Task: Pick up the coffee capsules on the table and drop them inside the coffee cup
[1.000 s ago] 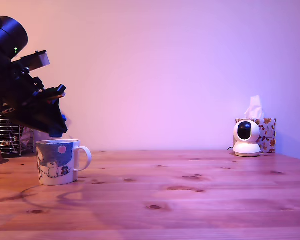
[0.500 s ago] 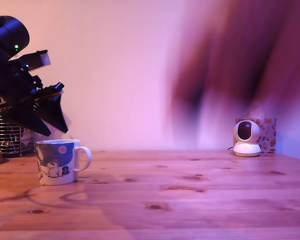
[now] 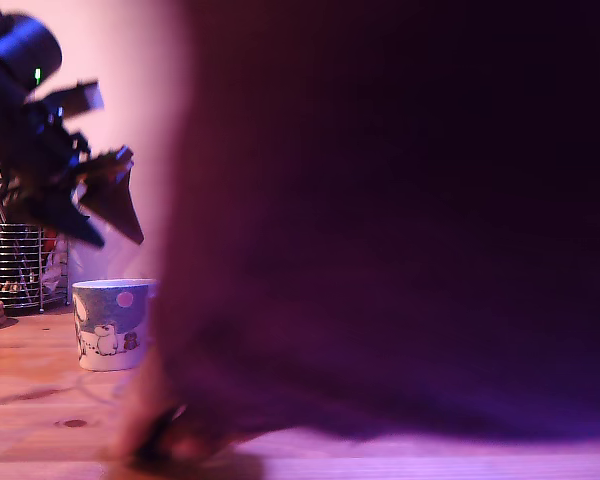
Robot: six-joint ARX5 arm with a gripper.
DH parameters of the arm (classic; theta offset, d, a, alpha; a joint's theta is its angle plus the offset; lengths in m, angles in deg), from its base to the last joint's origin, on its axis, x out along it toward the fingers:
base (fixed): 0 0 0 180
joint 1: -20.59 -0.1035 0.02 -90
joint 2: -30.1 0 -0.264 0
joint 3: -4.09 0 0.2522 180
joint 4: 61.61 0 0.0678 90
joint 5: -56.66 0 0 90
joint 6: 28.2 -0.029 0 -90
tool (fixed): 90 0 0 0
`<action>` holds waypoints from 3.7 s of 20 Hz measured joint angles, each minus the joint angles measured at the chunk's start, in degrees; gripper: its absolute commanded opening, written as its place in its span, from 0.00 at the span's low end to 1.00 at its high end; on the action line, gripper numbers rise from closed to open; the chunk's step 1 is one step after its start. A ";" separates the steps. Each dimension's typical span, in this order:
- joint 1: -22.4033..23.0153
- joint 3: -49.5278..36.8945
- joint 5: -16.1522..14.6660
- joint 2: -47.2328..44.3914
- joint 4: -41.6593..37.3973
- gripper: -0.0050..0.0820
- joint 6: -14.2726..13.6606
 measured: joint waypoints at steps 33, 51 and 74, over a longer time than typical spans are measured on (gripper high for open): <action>2.45 -6.12 -15.45 35.45 24.81 0.03 -13.51; 3.52 -20.98 -12.00 45.57 41.59 0.03 -24.70; 3.85 -28.39 -11.43 33.88 27.56 0.63 -34.16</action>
